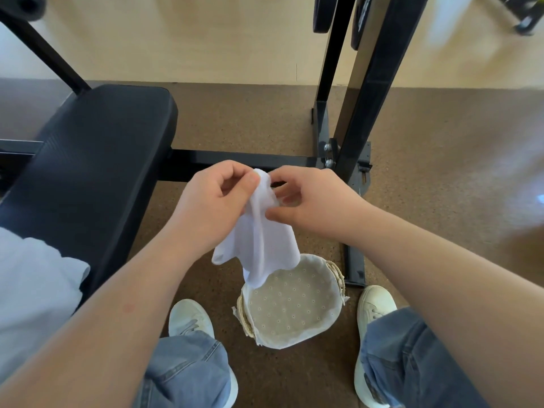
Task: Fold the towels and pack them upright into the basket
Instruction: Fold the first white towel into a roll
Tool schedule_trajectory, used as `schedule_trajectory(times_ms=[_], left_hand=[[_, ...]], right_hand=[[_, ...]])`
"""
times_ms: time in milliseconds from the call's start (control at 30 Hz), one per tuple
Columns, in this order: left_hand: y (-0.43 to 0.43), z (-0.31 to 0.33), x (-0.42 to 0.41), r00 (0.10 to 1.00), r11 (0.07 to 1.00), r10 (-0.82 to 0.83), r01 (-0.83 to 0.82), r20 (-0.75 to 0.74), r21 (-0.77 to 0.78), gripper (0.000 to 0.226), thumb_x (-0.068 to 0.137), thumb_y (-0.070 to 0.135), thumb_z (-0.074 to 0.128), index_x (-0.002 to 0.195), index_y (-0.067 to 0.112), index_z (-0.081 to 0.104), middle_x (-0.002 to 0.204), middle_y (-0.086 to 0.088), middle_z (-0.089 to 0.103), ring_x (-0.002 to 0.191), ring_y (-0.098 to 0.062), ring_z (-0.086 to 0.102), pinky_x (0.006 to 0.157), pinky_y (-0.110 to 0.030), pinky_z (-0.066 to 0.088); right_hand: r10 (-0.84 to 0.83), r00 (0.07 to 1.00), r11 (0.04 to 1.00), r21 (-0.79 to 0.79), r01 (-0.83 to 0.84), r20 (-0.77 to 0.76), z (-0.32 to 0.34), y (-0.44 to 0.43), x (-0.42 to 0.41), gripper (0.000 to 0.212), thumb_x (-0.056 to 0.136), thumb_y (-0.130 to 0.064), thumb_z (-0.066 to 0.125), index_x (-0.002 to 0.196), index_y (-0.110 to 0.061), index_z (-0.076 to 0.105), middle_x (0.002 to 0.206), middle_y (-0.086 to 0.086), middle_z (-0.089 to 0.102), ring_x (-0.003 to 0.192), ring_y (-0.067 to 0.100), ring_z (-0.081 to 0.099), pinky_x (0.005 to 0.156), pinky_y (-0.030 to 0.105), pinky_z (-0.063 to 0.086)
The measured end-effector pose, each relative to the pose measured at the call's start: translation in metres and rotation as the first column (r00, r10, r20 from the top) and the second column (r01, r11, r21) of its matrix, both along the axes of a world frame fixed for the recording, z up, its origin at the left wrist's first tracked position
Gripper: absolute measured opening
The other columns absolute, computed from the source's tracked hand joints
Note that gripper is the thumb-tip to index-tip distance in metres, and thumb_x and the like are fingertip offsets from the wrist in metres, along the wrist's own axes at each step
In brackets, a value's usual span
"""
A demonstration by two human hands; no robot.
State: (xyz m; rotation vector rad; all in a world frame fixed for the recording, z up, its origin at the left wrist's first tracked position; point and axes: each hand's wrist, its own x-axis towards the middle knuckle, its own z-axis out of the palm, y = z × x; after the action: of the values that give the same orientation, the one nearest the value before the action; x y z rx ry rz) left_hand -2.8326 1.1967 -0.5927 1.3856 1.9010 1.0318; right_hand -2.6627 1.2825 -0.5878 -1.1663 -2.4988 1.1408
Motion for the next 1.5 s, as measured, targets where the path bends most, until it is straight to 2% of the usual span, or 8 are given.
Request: schedule_trajectory(times_ms=[133,267,567,667,800,1067,1300,1500], left_hand=[[-0.001,0.002,0.002,0.999,0.999,-0.051,0.051,-0.012,-0.003,0.011,0.103,0.032,0.056,0.1,0.029,0.066,0.068,0.02,0.064,0.062,0.002,0.06,0.056,-0.009,0.046],[-0.004,0.002,-0.002,0.997,1.0,0.015,-0.014,-0.074,0.002,0.011,0.103,0.037,0.056,0.098,0.033,0.066,0.071,0.016,0.067,0.063,0.0,0.062,0.057,-0.014,0.045],[-0.005,0.002,0.001,0.98,0.998,0.041,-0.047,-0.193,-0.029,0.021,0.099,0.045,0.056,0.089,0.029,0.065,0.064,0.006,0.064,0.072,0.002,0.061,0.062,-0.019,0.04],[-0.005,0.003,0.001,0.98,0.999,0.04,-0.044,-0.197,-0.016,0.022,0.098,0.047,0.056,0.086,0.031,0.064,0.063,0.006,0.065,0.071,0.001,0.062,0.063,-0.019,0.041],[-0.006,0.005,0.0,0.99,0.999,0.005,0.0,-0.14,0.032,0.015,0.099,0.041,0.059,0.091,0.034,0.069,0.071,0.009,0.069,0.069,-0.005,0.066,0.063,-0.017,0.047],[-0.005,0.006,-0.001,0.996,0.998,0.0,0.006,-0.087,0.064,0.014,0.102,0.031,0.057,0.105,0.031,0.071,0.082,0.015,0.07,0.076,-0.004,0.067,0.064,-0.016,0.049],[-0.002,0.008,-0.002,0.995,0.994,0.074,-0.079,0.069,0.073,0.015,0.104,0.032,0.054,0.11,0.03,0.068,0.08,0.018,0.065,0.072,-0.001,0.062,0.062,-0.016,0.048],[-0.002,0.002,-0.004,0.983,0.982,0.186,-0.186,-0.004,0.021,0.014,0.106,0.033,0.051,0.112,0.032,0.063,0.087,0.009,0.065,0.077,-0.008,0.061,0.07,-0.025,0.049]], right_hand=[[0.012,1.0,1.0,-0.014,-0.012,0.006,-0.003,0.0,-0.002,0.019,0.089,-0.036,0.076,0.104,-0.026,0.069,0.101,-0.011,0.072,0.099,0.009,0.068,0.092,0.036,0.057],[-0.097,0.987,0.995,-0.032,0.094,-0.131,-0.001,0.002,-0.002,0.018,0.089,-0.028,0.077,0.098,-0.031,0.062,0.092,-0.014,0.073,0.086,-0.001,0.069,0.077,0.02,0.057],[-0.003,0.999,0.997,-0.083,0.0,-0.036,-0.002,0.001,-0.004,0.005,0.093,-0.035,0.072,0.096,-0.033,0.069,0.083,-0.014,0.071,0.08,0.002,0.067,0.073,0.026,0.055],[-0.02,0.996,0.995,-0.101,0.011,-0.087,-0.002,0.002,-0.004,0.003,0.092,-0.034,0.072,0.094,-0.032,0.071,0.093,-0.012,0.073,0.088,0.006,0.069,0.082,0.033,0.059],[0.02,0.993,0.988,-0.15,-0.039,-0.12,-0.004,0.001,-0.004,0.012,0.091,-0.031,0.074,0.103,-0.029,0.076,0.136,-0.015,0.062,0.117,0.007,0.061,0.099,0.032,0.05],[0.054,0.994,0.99,-0.122,-0.065,-0.094,-0.006,0.001,-0.006,0.011,0.095,-0.033,0.07,0.094,-0.025,0.077,0.09,0.002,0.075,0.09,0.024,0.07,0.086,0.051,0.058],[0.156,0.983,0.985,-0.089,-0.147,0.097,-0.017,0.002,-0.004,0.018,0.097,-0.037,0.067,0.099,-0.022,0.077,0.091,-0.001,0.075,0.085,0.016,0.069,0.083,0.038,0.06],[0.259,0.902,0.963,-0.017,-0.271,0.346,-0.022,0.005,0.001,0.028,0.094,-0.038,0.066,0.101,-0.014,0.077,0.087,0.004,0.073,0.08,0.021,0.068,0.082,0.041,0.06]])
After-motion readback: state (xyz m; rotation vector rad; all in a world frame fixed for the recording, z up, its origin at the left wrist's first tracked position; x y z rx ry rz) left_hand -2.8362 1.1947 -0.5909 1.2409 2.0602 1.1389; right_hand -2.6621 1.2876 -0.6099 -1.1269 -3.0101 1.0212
